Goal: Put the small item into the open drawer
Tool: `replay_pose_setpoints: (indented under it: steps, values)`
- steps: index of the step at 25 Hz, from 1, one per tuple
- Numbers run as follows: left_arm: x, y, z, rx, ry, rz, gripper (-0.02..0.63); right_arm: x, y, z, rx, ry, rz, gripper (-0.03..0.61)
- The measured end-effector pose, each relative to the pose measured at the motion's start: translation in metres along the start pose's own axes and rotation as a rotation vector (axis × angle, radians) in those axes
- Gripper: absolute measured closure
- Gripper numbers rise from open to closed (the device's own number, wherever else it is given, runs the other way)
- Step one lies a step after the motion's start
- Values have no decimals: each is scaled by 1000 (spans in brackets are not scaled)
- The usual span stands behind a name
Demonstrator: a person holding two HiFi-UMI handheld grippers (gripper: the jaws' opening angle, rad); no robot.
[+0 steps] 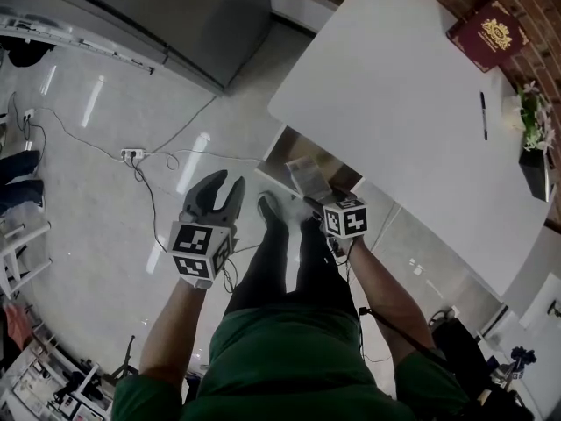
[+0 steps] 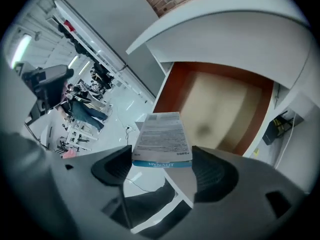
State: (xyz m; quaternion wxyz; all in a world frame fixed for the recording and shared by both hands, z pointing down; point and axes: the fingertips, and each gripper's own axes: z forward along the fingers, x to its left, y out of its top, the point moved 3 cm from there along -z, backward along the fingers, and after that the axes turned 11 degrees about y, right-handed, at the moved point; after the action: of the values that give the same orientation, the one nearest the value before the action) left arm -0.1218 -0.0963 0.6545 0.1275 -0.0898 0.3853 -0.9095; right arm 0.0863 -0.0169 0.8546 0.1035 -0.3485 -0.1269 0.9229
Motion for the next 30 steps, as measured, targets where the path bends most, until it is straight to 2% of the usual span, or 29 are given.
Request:
replay_pose_setpoints:
  steps: [4, 9, 13, 19, 30]
  values:
    - [1, -9, 8, 4, -9, 11, 486, -18, -10, 18, 9, -32, 107, 201]
    - [3, -19, 11, 25, -17, 16, 486, -39, -15, 31, -24, -60, 318, 199]
    - [7, -25, 13, 40, -17, 16, 486, -50, -22, 37, -20, -86, 393, 199]
    - [7, -35, 21, 53, -32, 20, 486, -53, -24, 47, -47, -73, 420, 196]
    - [-1, -31, 22, 32, -65, 22, 486, -33, -26, 38, -54, -75, 348, 172]
